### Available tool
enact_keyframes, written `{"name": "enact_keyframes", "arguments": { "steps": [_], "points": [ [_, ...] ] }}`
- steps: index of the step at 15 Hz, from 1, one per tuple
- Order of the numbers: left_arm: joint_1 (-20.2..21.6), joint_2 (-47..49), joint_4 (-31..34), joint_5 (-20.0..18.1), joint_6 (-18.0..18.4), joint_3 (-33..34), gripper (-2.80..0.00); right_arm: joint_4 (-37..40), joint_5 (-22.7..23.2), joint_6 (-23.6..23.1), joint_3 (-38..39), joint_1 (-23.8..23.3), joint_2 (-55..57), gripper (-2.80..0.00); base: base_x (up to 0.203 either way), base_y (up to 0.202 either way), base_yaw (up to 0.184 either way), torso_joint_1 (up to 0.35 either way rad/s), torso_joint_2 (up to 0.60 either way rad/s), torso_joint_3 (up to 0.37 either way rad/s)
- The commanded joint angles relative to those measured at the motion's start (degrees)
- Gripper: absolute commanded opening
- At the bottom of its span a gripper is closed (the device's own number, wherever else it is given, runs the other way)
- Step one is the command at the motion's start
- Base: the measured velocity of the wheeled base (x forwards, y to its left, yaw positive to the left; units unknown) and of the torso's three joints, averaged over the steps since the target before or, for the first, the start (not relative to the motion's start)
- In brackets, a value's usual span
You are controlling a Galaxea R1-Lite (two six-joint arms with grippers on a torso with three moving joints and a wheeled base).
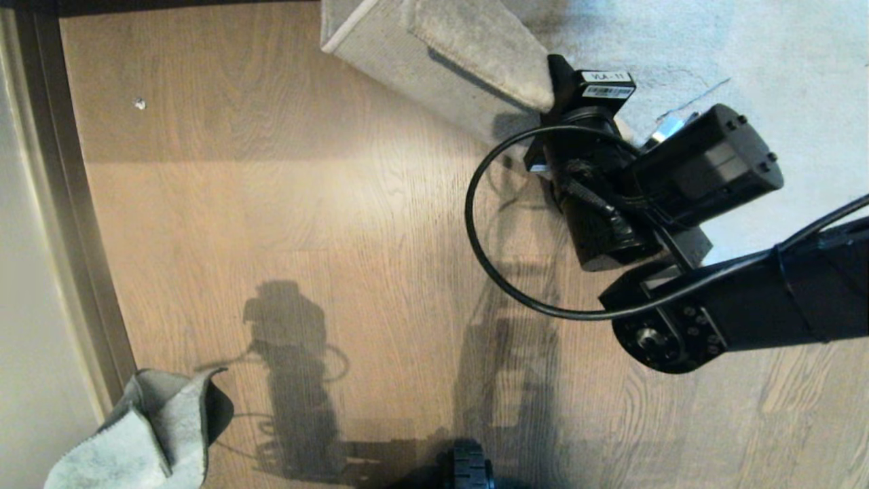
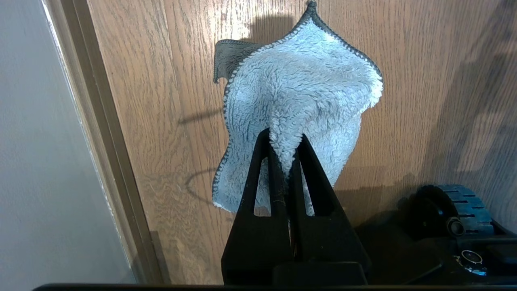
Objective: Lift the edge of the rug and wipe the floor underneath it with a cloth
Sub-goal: Lift up the carpet
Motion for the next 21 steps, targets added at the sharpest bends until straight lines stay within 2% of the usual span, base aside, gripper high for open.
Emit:
{"name": "enact_keyframes", "arguments": {
  "steps": [1,8,11,13,17,21],
  "points": [
    [0.0,0.0,0.0,0.0,0.0,0.0,-2.8,-2.8,-0.3,1.6,0.5,0.0,-0.8,-2.8,0.0,0.0,0.0,0.0,0.0,0.0],
    [0.0,0.0,0.0,0.1,-0.1,0.0,-2.8,-2.8,-0.1,3.9,3.1,0.0,-3.6,-2.8,0.0,0.0,0.0,0.0,0.0,0.0],
    [0.0,0.0,0.0,0.1,0.0,0.0,-2.8,-2.8,0.7,6.9,5.8,0.0,-5.2,-2.8,0.0,0.0,0.0,0.0,0.0,0.0],
    [0.0,0.0,0.0,0.1,0.0,0.0,-2.8,-2.8,2.5,7.1,7.2,0.0,-5.9,-2.8,0.0,0.0,0.0,0.0,0.0,0.0],
    [0.0,0.0,0.0,0.1,0.2,0.0,-2.8,-2.8,3.3,7.1,6.8,-0.2,-6.5,-2.8,0.0,0.0,0.0,0.0,0.0,0.0],
    [0.0,0.0,0.1,-0.5,3.5,-0.1,-2.8,-2.8,3.3,7.1,6.9,-0.4,-6.4,-2.8,0.0,0.0,0.0,0.0,0.0,0.0]
  ]
}}
